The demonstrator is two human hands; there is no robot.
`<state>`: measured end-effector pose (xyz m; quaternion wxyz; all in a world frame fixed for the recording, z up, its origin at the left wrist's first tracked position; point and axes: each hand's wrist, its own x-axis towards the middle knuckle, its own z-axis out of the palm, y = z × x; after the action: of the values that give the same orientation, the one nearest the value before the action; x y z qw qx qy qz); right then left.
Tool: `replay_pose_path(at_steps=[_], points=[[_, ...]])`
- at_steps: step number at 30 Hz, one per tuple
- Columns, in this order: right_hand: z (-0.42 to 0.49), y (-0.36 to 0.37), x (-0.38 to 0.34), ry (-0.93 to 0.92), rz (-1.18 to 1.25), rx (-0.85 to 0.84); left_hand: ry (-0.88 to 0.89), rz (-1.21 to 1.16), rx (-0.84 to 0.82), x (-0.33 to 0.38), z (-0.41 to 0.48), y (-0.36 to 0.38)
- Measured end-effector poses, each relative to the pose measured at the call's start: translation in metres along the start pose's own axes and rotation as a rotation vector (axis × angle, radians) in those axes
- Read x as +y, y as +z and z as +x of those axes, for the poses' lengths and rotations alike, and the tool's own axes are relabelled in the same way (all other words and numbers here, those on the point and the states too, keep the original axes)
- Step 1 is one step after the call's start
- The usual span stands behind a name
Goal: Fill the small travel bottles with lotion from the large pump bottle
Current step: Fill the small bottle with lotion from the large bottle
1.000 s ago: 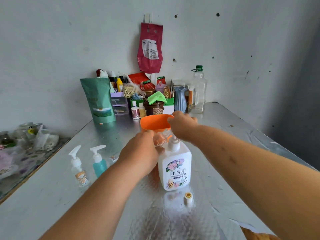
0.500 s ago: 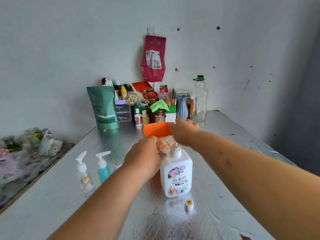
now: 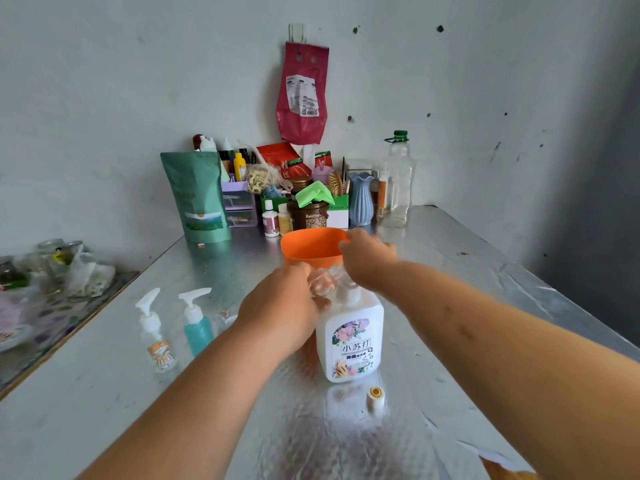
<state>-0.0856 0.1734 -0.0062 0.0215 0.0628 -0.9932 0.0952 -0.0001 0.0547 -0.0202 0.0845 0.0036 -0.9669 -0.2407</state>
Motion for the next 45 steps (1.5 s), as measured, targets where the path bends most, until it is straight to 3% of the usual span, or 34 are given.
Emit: replay_pose_path(at_steps=[9, 29, 36, 45], points=[[-0.013, -0.016, -0.001, 0.013, 0.074, 0.065, 0.0, 0.005, 0.026, 0.006, -0.008, -0.007], [-0.004, -0.001, -0.003, -0.003, -0.025, -0.002, -0.054, 0.035, 0.013, -0.003, -0.008, 0.0], [-0.009, -0.016, 0.0, 0.013, 0.07, 0.053, -0.051, 0.053, 0.019, 0.005, -0.012, -0.008], [-0.011, -0.02, -0.003, -0.029, -0.042, -0.023, -0.049, 0.041, 0.013, 0.004, -0.009, -0.008]])
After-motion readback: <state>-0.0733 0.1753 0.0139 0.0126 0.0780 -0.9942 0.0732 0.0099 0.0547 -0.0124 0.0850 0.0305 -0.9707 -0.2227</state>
